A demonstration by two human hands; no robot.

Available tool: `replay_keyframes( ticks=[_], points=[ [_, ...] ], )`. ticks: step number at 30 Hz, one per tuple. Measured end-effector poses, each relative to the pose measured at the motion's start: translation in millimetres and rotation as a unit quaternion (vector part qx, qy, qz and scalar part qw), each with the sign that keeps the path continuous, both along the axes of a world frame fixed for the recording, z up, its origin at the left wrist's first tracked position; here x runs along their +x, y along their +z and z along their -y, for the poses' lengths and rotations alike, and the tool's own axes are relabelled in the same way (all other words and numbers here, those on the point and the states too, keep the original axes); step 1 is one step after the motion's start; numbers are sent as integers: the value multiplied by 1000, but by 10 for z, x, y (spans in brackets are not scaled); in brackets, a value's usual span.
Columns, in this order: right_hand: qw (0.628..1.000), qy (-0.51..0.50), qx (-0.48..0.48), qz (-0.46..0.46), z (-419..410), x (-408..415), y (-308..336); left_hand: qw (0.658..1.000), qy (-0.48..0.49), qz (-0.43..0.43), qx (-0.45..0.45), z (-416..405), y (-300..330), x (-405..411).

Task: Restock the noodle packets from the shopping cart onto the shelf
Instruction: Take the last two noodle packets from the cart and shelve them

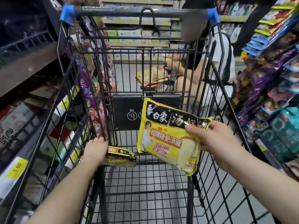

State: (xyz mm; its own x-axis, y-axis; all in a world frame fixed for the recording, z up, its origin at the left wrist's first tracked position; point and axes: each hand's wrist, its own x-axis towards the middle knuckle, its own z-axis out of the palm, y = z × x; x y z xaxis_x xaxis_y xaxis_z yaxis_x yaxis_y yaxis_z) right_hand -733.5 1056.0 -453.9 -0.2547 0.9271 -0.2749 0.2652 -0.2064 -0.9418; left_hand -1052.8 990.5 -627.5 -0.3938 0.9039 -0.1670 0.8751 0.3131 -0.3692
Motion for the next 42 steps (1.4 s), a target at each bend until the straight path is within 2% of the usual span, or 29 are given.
replay_keyframes(
  ticks=[4,7,9,15,20,24,30,34,42],
  points=[
    [1000,-3,8,-14,-18,-9,79,985,25,165,31,33,194,29],
    [999,-9,11,-30,-18,3,173,934,64,335,110,53,318,190],
    [999,-9,7,-38,-17,20,255,893,91,410,160,56,377,299],
    [999,-26,3,-42,-11,170,583,768,140,570,258,80,895,509],
    [999,-16,13,-41,-8,460,1150,672,171,647,317,149,1762,602],
    [998,-11,21,-55,25,797,1750,614,200,694,319,232,2452,575],
    [997,-4,23,-79,129,1297,2646,585,148,742,292,385,3674,819],
    [996,6,21,-92,255,1543,3175,568,121,755,305,440,4340,1062],
    [994,-27,42,-101,691,2118,3845,576,70,760,295,524,5117,1552]
  ],
)
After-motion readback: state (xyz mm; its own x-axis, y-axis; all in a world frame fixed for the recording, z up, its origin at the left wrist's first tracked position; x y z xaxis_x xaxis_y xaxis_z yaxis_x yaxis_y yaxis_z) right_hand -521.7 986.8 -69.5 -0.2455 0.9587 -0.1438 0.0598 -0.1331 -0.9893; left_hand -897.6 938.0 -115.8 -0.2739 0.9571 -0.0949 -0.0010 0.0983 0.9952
